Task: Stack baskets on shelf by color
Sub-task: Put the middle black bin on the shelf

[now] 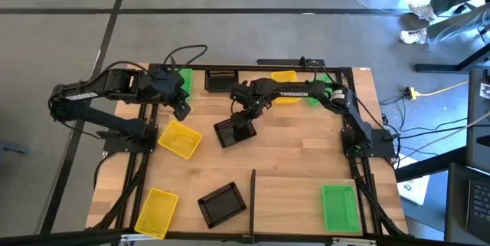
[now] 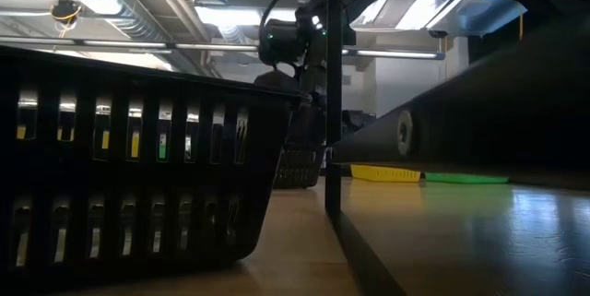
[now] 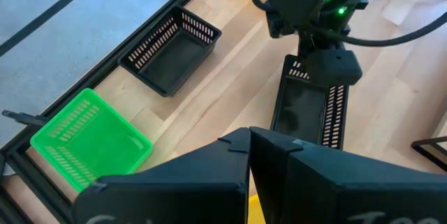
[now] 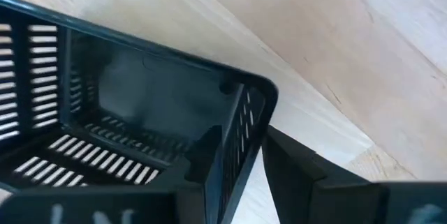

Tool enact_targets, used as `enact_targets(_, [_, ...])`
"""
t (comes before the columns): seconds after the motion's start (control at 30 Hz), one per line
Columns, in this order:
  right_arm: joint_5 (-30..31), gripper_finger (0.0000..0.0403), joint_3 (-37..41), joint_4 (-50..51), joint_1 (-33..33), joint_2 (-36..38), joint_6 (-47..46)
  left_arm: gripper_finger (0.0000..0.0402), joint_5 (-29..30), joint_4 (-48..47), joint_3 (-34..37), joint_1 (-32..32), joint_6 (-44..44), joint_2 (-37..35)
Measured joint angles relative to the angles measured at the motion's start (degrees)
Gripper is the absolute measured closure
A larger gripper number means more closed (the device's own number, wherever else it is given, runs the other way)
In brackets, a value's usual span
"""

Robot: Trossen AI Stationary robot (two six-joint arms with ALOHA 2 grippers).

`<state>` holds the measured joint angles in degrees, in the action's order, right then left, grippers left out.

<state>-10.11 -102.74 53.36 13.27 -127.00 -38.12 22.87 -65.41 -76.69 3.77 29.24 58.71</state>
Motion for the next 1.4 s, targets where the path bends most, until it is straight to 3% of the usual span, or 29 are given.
enact_targets(0.23, [1.0, 0.0313, 0.0, -2.3, -0.1, -0.9, 2.5, 0.0401, 0.0, 0.4, 0.0, -0.2, -2.8, 0.0])
enact_targets(0.47, [3.2, 0.0393, 0.0, -3.5, -0.1, -0.9, 4.5, 0.0401, 0.0, 0.3, 0.0, -0.2, -3.0, 0.0])
enact_targets(0.77, [2.3, 0.0398, -0.7, -2.9, -0.1, -0.9, 8.3, 0.0401, 0.0, 0.2, 0.0, -0.2, -3.4, 0.0])
enact_targets(0.97, [3.0, 0.04, -8.1, 5.4, -0.8, -0.9, 12.8, 0.0402, -0.1, 0.2, 0.0, -0.2, -4.4, 0.0])
enact_targets(1.3, [10.9, 0.0401, -31.3, 21.3, -4.6, -0.8, 20.7, 0.0401, -0.1, 0.2, 0.0, -0.2, -4.4, 0.0])
enact_targets(1.4, [13.8, 0.0402, -30.3, 22.1, -5.8, 2.2, 21.9, 0.0401, 0.0, 0.2, 0.0, -0.2, -4.5, 0.0])
